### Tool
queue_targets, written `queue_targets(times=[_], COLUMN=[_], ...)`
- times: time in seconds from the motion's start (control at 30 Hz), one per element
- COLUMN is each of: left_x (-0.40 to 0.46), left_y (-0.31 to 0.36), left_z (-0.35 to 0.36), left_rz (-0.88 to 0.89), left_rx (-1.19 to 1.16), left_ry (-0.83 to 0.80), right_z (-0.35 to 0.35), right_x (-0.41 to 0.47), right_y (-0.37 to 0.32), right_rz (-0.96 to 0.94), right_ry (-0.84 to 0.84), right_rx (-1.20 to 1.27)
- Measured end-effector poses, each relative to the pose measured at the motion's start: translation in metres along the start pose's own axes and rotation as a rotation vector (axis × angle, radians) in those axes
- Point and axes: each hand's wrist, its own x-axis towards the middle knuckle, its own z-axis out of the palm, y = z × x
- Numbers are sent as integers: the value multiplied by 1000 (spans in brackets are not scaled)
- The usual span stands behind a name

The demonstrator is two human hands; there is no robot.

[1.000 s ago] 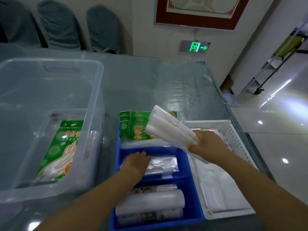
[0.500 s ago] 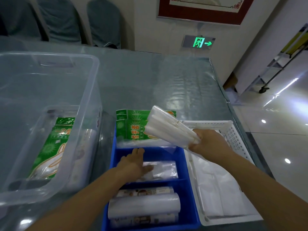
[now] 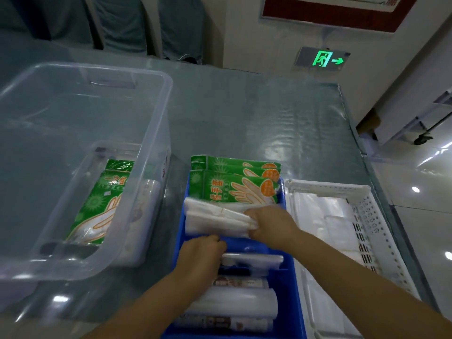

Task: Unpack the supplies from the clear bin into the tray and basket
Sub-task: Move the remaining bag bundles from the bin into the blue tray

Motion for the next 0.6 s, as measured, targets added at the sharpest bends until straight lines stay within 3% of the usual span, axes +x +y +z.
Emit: queue_targets(times=[0.07, 0.2, 0.43, 0.6], left_x=[0, -1, -3, 1], left_y=[4, 9, 11, 6], left_z=[2, 2, -6, 7], left_rz=[-35, -73, 21, -14], left_rx=[10, -25, -2, 44], left_ry=[65, 1, -78, -14], right_z=[15, 23, 13, 20], right_x=[10, 21, 33, 33], right_y=[-1, 2, 6, 7], right_rz=[-18, -21, 7, 28], right_ry=[-94, -211, -387, -319], right_rx=[-24, 3, -10, -65])
